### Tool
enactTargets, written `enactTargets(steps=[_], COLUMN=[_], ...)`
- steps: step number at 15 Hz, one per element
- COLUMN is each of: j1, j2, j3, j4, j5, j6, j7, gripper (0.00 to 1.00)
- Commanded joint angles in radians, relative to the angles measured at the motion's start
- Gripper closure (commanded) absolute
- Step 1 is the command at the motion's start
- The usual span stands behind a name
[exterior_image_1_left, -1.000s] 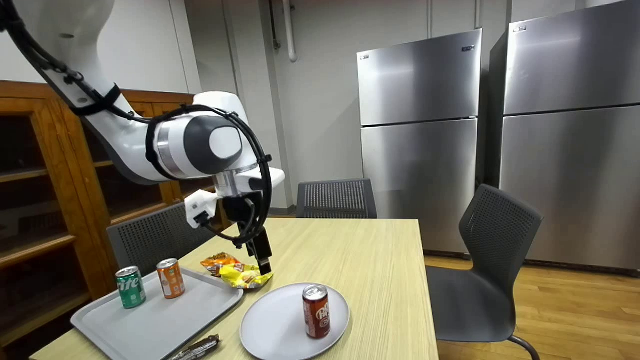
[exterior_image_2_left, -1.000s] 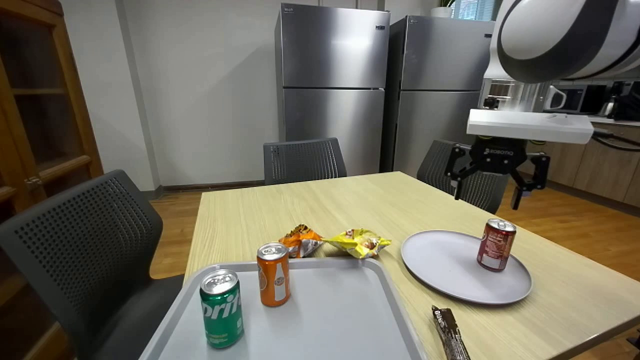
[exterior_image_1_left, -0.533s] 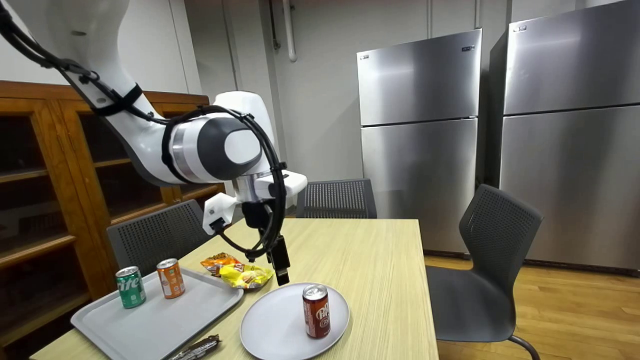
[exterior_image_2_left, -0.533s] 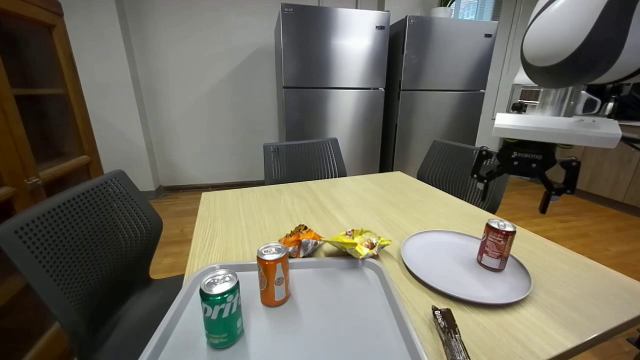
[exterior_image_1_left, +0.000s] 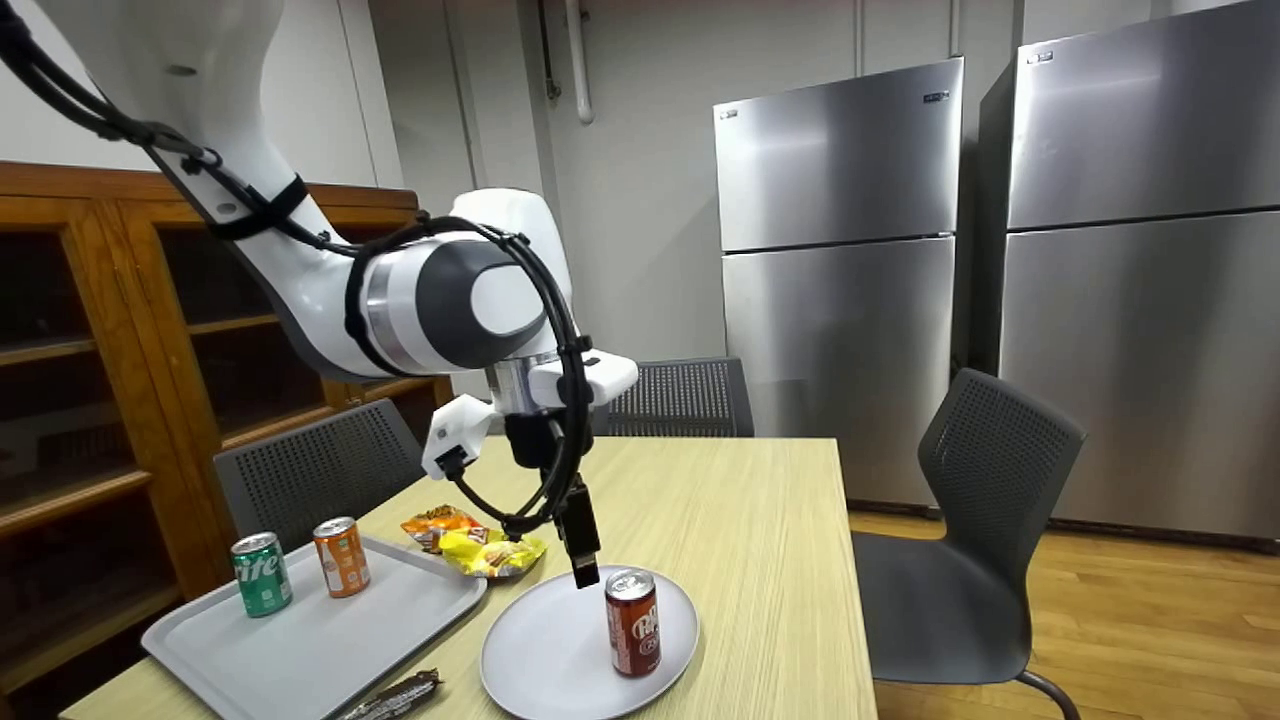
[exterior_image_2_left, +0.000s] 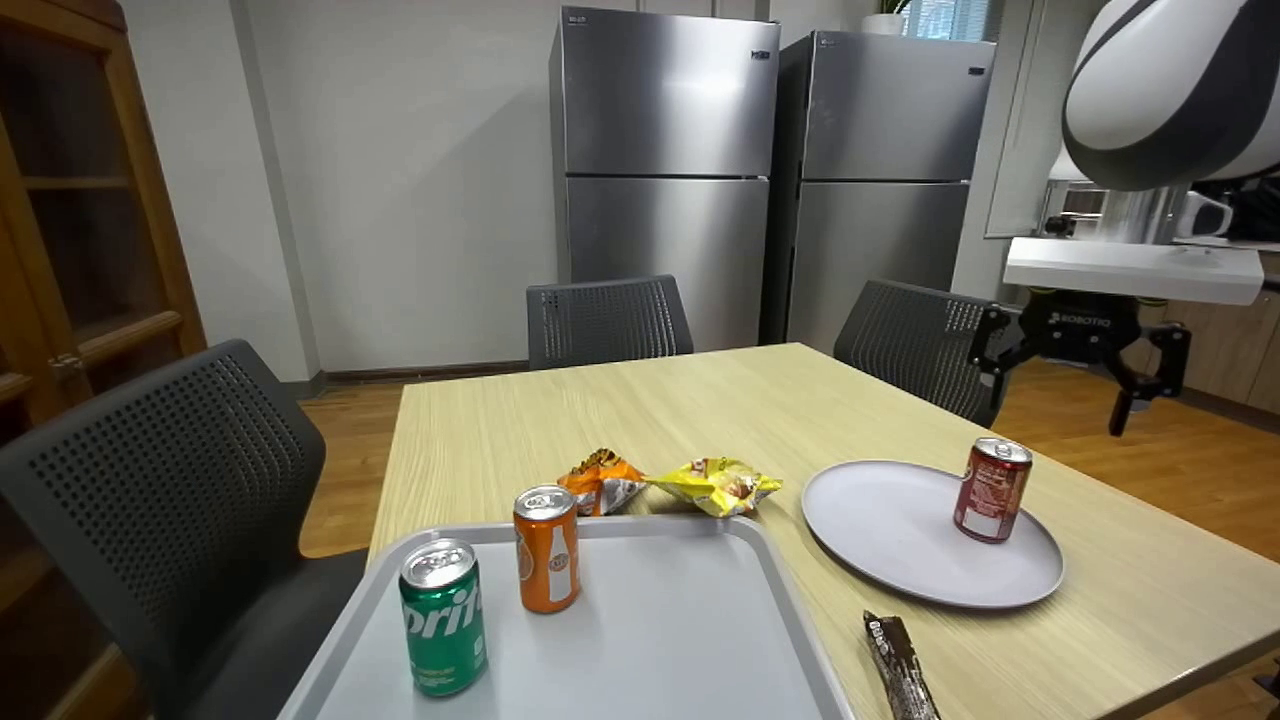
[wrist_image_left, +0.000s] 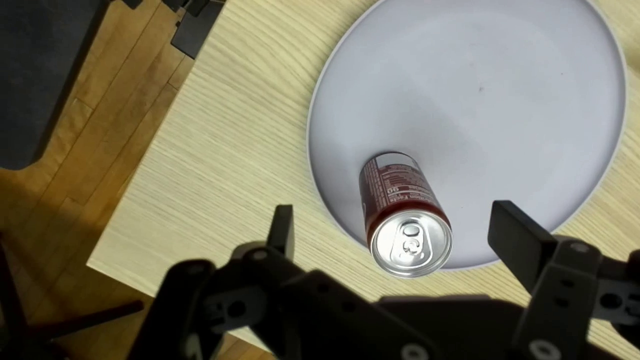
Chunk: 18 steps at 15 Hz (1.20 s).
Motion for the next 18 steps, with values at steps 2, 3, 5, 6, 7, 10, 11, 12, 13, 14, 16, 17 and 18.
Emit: enactTargets(steps=[2,3,5,6,7,10,11,12,13,14,16,17,18], j1=[-0.015,-0.012,-0.005,0.001,0.006,0.024,0.033,0.042,0.051,0.061,0.082,0.092,0.101], j2=[0.064,0.081,0.113,0.131,0.150,0.205,0.224,0.242,0.258,0.275,0.306,0.319,0.331], j3=[0.011,0.009,0.001,-0.003,-0.008,-0.025,-0.032,-0.041,-0.048,-0.056,-0.070,-0.077,-0.083], j4=[0.039,0.050,0.072,0.086,0.101,0.143,0.158,0.172,0.185,0.197,0.218,0.226,0.232], j5=[-0.058,-0.069,-0.086,-0.092,-0.100,-0.115,-0.117,-0.118,-0.115,-0.108,-0.099,-0.093,-0.087], j6=[0.013,0.016,0.024,0.025,0.025,0.024,0.022,0.020,0.019,0.019,0.016,0.016,0.016], j7=[0.110,0.134,0.176,0.196,0.213,0.256,0.264,0.271,0.277,0.278,0.283,0.283,0.284], gripper=[0.00,0.00,0.00,0.00,0.00,0.00,0.00,0.00,0.00,0.00,0.00,0.00,0.00])
